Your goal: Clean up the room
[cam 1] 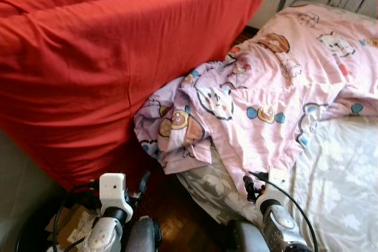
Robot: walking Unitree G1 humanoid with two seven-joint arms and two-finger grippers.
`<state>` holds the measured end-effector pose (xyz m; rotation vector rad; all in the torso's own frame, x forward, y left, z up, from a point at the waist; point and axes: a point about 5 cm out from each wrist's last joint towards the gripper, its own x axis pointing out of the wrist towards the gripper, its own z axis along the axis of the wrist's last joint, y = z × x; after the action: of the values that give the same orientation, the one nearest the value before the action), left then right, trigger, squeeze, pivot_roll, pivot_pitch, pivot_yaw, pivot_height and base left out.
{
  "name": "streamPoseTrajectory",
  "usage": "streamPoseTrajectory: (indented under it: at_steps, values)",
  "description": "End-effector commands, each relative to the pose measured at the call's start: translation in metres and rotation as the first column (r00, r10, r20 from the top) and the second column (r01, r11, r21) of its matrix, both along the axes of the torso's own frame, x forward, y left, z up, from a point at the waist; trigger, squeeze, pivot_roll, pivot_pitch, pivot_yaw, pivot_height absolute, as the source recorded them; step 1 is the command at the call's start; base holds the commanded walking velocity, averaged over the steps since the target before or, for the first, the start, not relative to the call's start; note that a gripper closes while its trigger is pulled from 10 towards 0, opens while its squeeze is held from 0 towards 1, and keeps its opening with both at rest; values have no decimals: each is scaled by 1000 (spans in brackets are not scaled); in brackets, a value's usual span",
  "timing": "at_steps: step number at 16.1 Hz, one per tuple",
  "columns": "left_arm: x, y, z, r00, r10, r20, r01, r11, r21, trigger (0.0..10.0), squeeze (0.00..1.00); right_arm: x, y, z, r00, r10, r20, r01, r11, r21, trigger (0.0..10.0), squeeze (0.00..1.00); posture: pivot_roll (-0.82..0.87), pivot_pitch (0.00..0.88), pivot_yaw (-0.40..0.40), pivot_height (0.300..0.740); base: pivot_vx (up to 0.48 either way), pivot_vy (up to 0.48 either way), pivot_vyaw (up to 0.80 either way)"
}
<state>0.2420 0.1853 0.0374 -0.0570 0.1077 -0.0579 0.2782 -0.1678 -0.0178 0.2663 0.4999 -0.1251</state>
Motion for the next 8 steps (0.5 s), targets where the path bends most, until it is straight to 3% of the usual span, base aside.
streamPoseTrajectory:
  at_steps: [1,3,4,5,8]
  values:
    - [-5,3,-1,1000,-2,-18,2,1000,11,10000,0,0,4,-2,999,-3,-37,4,1000,24,10000,1000,60,228,11,617,0,0,0]
    - [-11,4,-2,1000,-1,-25,2,1000,15,10000,0,-1,4,-4,999,-4,-52,5,1000,13,10000,1000,76,239,17,617,0,0,0]
    - [-14,6,-1,1000,0,-26,1,1000,18,10000,0,-2,4,-4,999,-9,-51,9,1000,17,10000,945,84,248,21,617,0,0,0]
    - [-15,7,0,1000,0,-25,0,1000,20,10000,0,-1,4,-4,999,-9,-49,9,1000,12,10000,0,87,254,23,617,0,0,0]
    - [-21,10,1,999,-1,-43,2,1000,30,10000,0,7,1,4,999,-52,-12,52,999,12,10000,0,91,283,37,617,0,0,0]
